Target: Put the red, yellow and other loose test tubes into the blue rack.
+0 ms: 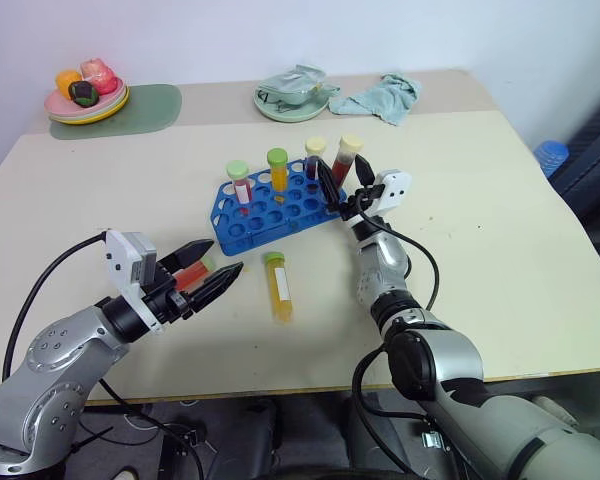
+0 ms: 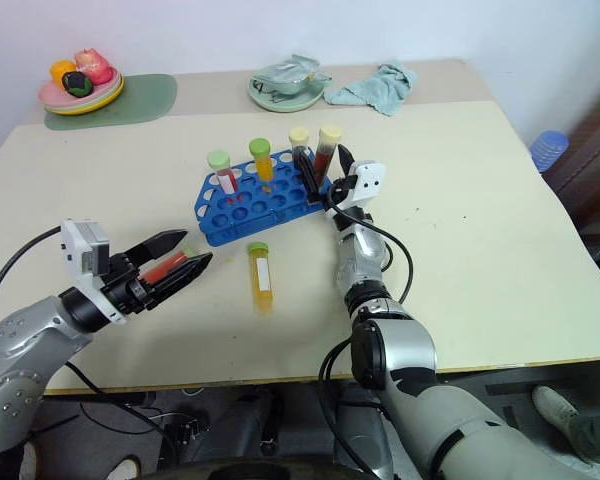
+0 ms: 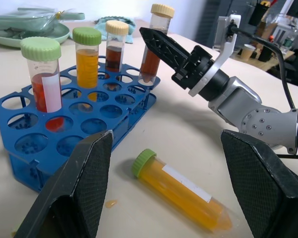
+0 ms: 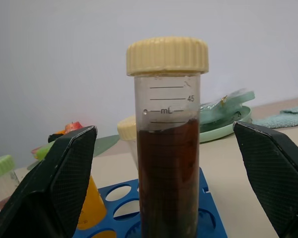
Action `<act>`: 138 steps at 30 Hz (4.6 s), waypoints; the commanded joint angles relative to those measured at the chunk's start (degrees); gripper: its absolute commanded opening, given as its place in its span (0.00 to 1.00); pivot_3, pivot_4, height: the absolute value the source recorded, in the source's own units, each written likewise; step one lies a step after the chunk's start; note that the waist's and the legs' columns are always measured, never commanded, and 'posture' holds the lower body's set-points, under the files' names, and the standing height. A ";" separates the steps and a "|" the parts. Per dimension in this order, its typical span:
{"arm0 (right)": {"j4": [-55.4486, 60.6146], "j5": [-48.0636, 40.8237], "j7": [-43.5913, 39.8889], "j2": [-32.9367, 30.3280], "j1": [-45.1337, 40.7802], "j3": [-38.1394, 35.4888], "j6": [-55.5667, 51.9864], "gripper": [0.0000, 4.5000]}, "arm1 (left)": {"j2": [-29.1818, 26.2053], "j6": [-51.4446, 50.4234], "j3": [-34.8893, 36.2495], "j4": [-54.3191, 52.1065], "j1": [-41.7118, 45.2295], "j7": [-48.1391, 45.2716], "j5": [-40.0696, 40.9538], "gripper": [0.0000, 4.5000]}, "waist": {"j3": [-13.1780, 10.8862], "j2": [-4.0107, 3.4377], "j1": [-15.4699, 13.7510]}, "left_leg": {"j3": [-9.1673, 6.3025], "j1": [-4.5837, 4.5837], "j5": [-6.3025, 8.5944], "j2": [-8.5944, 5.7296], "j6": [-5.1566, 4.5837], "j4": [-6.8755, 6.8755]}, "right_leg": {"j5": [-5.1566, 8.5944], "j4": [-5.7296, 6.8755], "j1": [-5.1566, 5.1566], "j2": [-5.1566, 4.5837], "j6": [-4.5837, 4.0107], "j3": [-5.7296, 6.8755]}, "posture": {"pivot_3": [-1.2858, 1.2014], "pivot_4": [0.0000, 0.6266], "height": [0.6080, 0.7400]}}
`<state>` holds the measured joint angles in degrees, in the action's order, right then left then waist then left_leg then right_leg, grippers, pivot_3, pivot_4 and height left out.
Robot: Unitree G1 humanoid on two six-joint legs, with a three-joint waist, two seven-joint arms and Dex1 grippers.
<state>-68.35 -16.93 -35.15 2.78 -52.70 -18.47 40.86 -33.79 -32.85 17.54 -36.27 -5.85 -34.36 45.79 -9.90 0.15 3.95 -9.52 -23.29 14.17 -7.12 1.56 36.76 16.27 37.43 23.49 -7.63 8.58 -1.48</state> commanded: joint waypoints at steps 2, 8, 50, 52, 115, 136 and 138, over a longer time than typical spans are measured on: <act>0.28 0.50 0.16 -0.41 -0.82 0.32 0.71 0.99 | 0.11 1.32 0.46 -1.10 0.58 -0.13 0.60 0.79 | 0.00 0.00 0.00 | 0.00 0.00 0.00 0.00 0.00 0.00 | 0.00 0.00 0.00 0.00 0.00 0.00 | 0.52 0.24 1.00; 0.65 0.67 -0.61 -0.60 -0.55 0.70 1.07 0.99 | 0.34 1.42 0.16 -1.07 0.58 -0.19 0.57 0.79 | 0.00 0.00 0.02 | 0.00 0.00 0.00 0.00 0.00 0.00 | 0.00 0.00 0.00 0.00 0.00 0.00 | 0.52 0.24 1.00; 9.17 1.73 0.88 -3.63 2.11 3.08 1.72 0.99 | 0.69 2.11 -2.43 -0.23 0.73 -1.88 0.02 0.79 | 0.00 0.00 -0.04 | 0.00 0.00 -0.01 0.00 0.01 0.00 | 0.00 0.01 0.00 0.00 0.00 0.00 | 0.52 0.24 1.00; 16.39 2.39 2.34 -4.81 4.69 4.27 -0.78 0.99 | 0.49 2.42 -2.75 0.75 0.83 -3.01 -0.36 0.79 | 0.00 -0.01 -0.23 | 0.00 0.00 -0.01 0.00 0.01 0.00 | 0.00 0.01 0.01 0.00 -0.01 0.00 | 0.52 0.24 1.00; 92.79 -17.74 -24.90 -56.16 43.11 4.27 -68.23 0.99 | 24.90 -48.33 -16.89 64.53 62.72 117.02 67.21 0.79 | -0.13 0.37 -4.79 | 0.25 -0.13 0.09 -0.07 -0.13 0.44 | -0.10 -0.01 0.00 -0.09 0.10 -0.22 | 0.52 0.24 1.00; 92.34 -17.13 -22.43 -55.45 40.63 5.30 -68.48 1.00 | 28.72 -45.08 -12.69 59.24 61.26 124.21 67.21 0.18 | -0.11 0.40 -4.78 | 0.32 -0.13 0.09 -0.07 -0.12 0.45 | -0.10 0.04 0.05 -0.09 0.10 -0.30 | 0.52 0.24 1.00; 91.95 -17.00 -22.62 -55.50 40.28 5.52 -68.35 1.00 | 29.10 -44.87 -12.20 58.37 61.14 124.46 67.21 0.18 | -0.11 0.40 -4.83 | 0.36 -0.13 0.09 -0.07 -0.12 0.45 | -0.10 0.05 0.07 -0.09 0.11 -0.33 | 0.52 0.24 1.00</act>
<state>23.25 -33.85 -57.62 -52.83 -11.55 -12.36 -28.32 -4.76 -78.00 3.89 24.44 55.07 88.25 112.13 -10.01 0.55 -0.87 -9.17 -23.41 14.26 -7.19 1.44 37.21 16.17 37.48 23.56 -7.72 8.69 -1.81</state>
